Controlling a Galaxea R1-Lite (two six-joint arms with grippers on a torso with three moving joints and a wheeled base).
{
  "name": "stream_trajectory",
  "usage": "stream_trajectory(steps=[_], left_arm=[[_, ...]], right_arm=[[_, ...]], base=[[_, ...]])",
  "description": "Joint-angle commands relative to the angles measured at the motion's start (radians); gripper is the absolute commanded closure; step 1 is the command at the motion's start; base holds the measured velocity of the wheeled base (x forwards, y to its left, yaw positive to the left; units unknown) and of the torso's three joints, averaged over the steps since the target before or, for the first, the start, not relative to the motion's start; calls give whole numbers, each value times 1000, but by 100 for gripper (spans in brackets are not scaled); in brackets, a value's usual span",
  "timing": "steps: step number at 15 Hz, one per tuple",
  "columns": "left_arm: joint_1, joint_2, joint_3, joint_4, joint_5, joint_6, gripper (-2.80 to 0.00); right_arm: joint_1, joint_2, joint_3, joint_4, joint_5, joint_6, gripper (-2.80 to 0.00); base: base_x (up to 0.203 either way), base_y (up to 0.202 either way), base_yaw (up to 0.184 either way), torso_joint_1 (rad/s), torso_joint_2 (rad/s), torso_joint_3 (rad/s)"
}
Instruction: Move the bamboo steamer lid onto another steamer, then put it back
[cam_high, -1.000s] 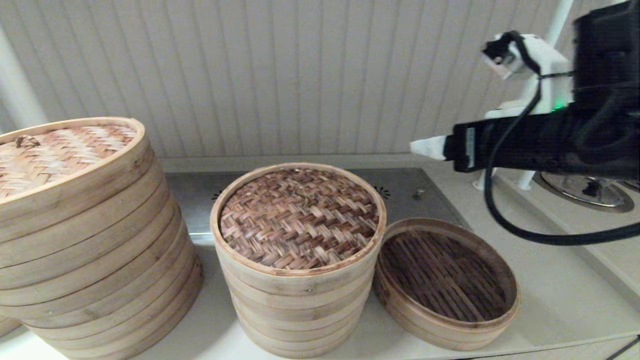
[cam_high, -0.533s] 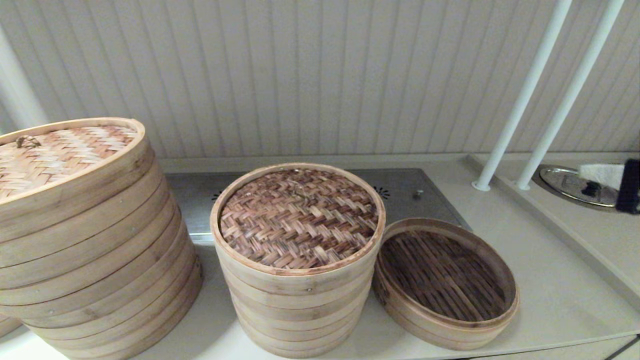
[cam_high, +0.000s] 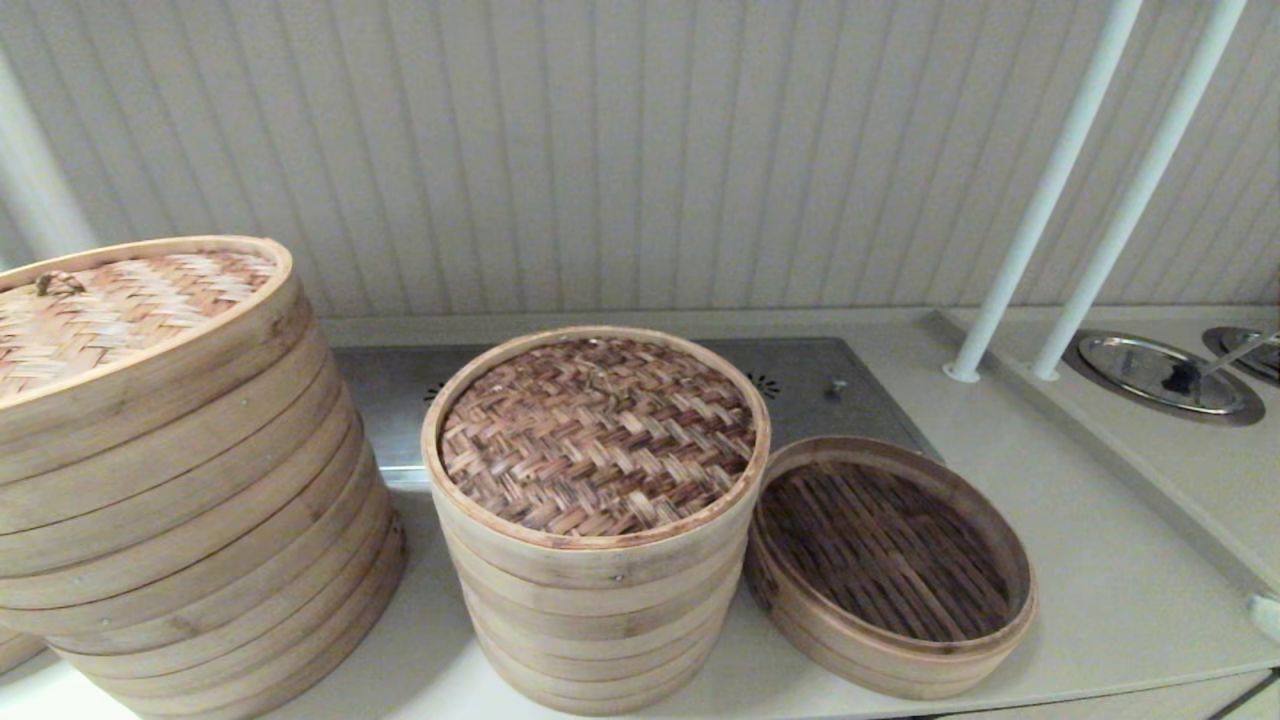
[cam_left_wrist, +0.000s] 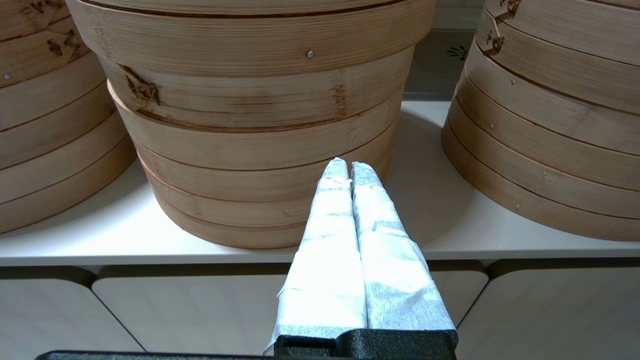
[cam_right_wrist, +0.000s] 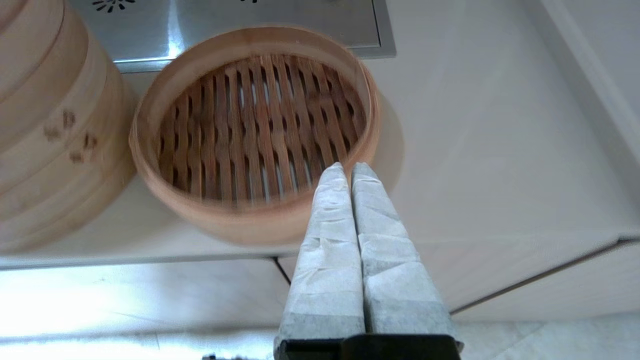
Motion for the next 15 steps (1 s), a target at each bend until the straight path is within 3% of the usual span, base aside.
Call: stream_trajectory(steps=[1, 10, 15], left_arm=[[0, 0, 0, 0, 1, -2, 0], [0, 0, 0, 0, 0, 0, 0], [0, 0, 0, 0, 1, -2, 0]], right_arm=[[3, -197, 114, -3, 0, 3, 0], [9, -575, 325, -4, 53, -2, 0], [10, -625, 358, -6, -10, 6, 0]], base=[[0, 0, 0, 0, 0, 0], [0, 0, 0, 0, 0, 0], [0, 0, 0, 0, 0, 0]])
